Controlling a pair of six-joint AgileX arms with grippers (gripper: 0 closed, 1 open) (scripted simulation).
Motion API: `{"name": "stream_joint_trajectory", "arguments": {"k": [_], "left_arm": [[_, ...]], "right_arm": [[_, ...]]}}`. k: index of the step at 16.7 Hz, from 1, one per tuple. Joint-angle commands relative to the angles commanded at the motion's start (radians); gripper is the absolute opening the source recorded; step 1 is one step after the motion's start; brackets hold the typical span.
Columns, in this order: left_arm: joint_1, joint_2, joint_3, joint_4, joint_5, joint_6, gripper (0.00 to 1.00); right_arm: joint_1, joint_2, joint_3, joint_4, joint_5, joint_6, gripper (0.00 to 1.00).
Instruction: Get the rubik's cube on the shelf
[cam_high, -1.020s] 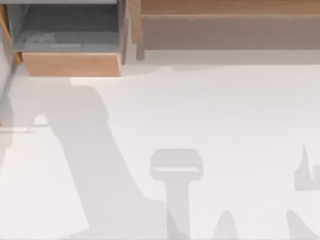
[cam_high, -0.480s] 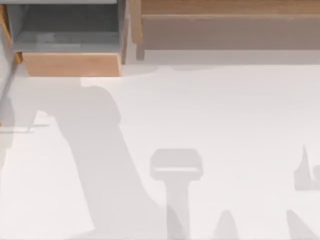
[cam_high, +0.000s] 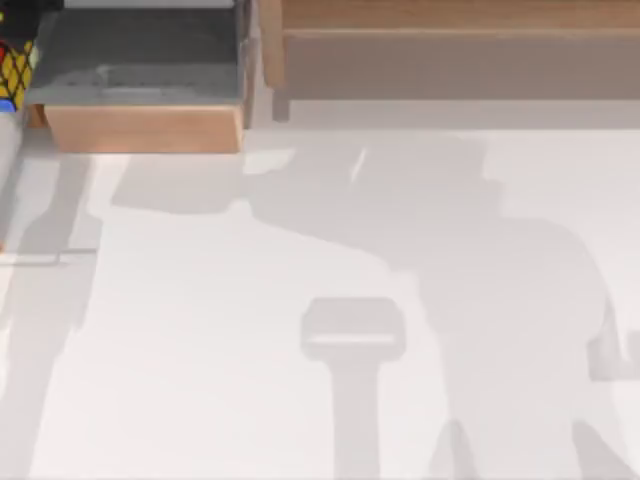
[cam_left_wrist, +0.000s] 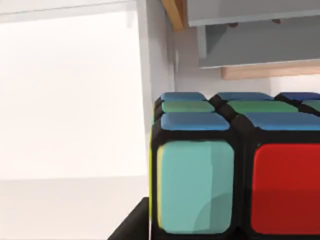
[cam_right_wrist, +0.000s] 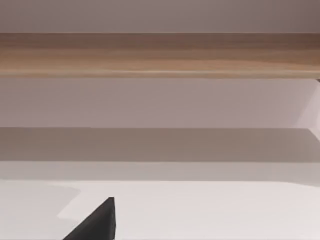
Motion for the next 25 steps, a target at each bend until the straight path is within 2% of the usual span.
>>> {"name": "stream_joint_trajectory", "arguments": {"k": [3, 6, 9, 13, 16, 19, 22, 25], "left_arm": [[-0.257, -0.053, -0.172, 0.165, -0.025, 0.061, 0.0], [-0.526, -0.049, -0.302, 0.413, -0.055, 0.114, 0.0], [-0.745, -0.007, -0.377, 0.744, -0.104, 0.154, 0.0], [-0.938, 0.064, -0.425, 1.296, -0.216, 0.182, 0.0], [-1.006, 0.121, -0.467, 1.696, -0.341, 0.18, 0.0], [-1.016, 0.182, -0.525, 2.018, -0.482, 0.161, 0.0], [-0.978, 0.234, -0.586, 2.253, -0.607, 0.135, 0.0], [-0.912, 0.269, -0.632, 2.398, -0.691, 0.112, 0.0]], "right_arm": [[0.0, 0.0, 0.0, 0.0, 0.0, 0.0, 1.0], [0.0, 0.0, 0.0, 0.0, 0.0, 0.0, 1.0], [0.0, 0.0, 0.0, 0.0, 0.0, 0.0, 1.0], [0.0, 0.0, 0.0, 0.0, 0.0, 0.0, 1.0], [0.0, 0.0, 0.0, 0.0, 0.0, 0.0, 1.0], [0.0, 0.0, 0.0, 0.0, 0.0, 0.0, 1.0], [0.0, 0.0, 0.0, 0.0, 0.0, 0.0, 1.0], [0.0, 0.0, 0.0, 0.0, 0.0, 0.0, 1.0]]}}
